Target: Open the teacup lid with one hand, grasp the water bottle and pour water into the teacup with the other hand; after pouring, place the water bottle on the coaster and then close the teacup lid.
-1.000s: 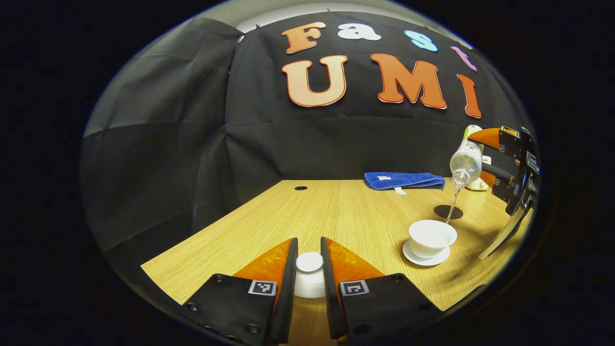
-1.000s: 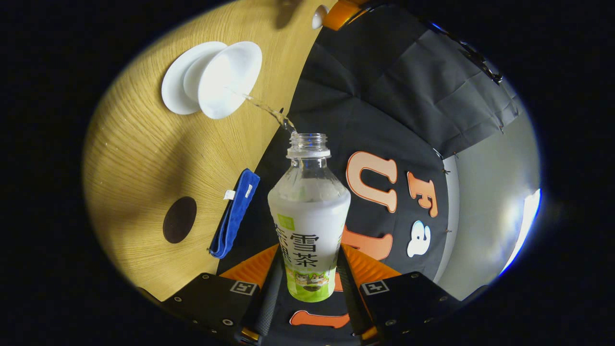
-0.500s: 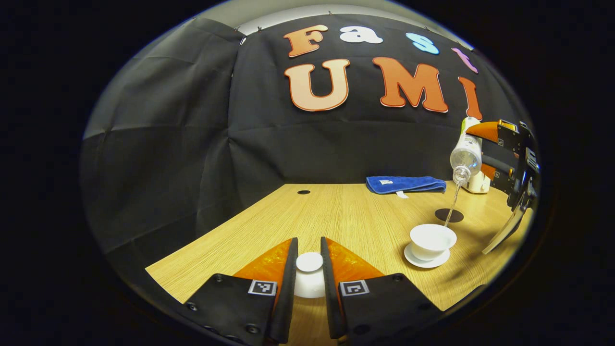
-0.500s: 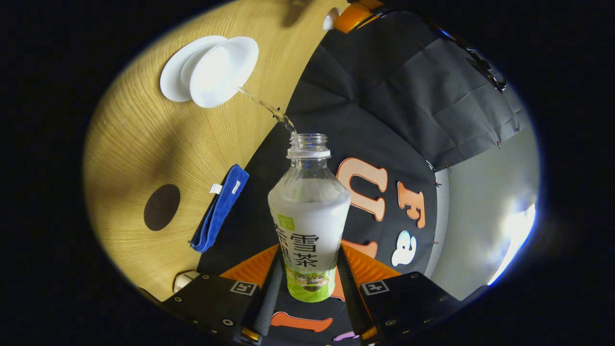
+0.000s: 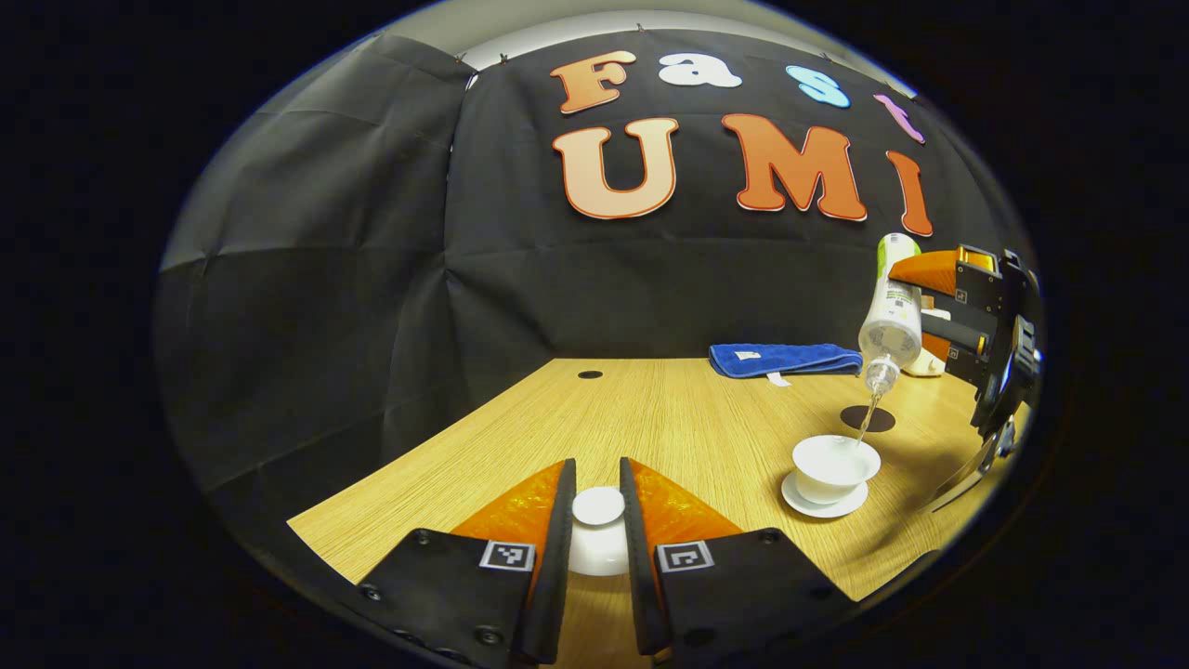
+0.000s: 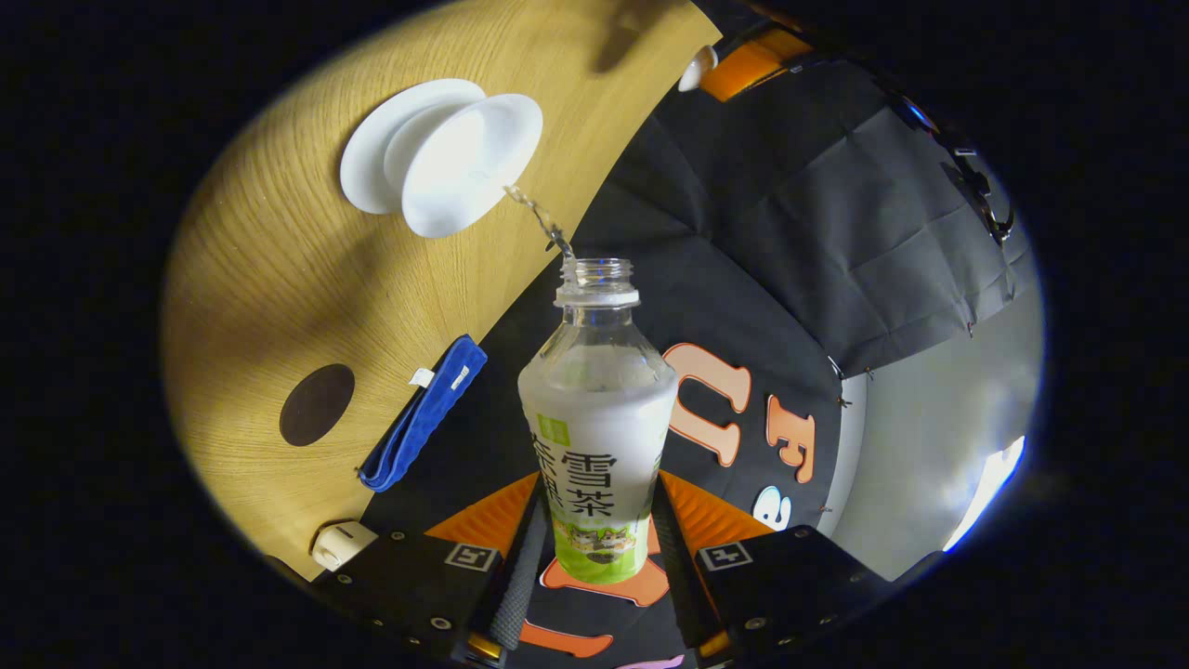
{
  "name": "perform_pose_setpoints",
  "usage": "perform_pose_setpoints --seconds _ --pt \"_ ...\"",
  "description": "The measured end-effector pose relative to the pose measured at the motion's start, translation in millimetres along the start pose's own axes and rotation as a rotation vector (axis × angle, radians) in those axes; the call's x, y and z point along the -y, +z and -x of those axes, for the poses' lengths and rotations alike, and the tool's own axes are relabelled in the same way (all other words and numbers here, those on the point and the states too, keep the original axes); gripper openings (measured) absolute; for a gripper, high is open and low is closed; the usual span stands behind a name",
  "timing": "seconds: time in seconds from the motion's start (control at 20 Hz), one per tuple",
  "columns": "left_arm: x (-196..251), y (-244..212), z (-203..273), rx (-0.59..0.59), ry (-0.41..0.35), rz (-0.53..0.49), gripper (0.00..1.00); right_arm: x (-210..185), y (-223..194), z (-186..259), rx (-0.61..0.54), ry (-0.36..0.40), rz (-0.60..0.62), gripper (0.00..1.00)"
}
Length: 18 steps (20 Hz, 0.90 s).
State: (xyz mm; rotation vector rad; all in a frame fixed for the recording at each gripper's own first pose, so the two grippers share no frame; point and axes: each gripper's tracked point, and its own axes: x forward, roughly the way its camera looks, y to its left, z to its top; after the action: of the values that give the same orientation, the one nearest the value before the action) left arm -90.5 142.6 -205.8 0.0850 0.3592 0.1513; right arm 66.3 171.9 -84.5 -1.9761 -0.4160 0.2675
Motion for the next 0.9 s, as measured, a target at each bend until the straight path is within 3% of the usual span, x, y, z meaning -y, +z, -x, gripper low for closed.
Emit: perform_pose_setpoints --seconds 0.4,0.75,0.9 --pt "-9 0 3 0.004 0.017 0.01 0.33 3 10 -1 0.054 0.003 0.065 0.64" --pt "-9 3 5 0.022 0.022 0.005 0.34 2 11 0 0.056 0.023 -0.011 0.64" --pt "-3 2 5 0.021 0.016 -0.004 0.34 -11 13 2 0.049 0.075 -0.146 0.64"
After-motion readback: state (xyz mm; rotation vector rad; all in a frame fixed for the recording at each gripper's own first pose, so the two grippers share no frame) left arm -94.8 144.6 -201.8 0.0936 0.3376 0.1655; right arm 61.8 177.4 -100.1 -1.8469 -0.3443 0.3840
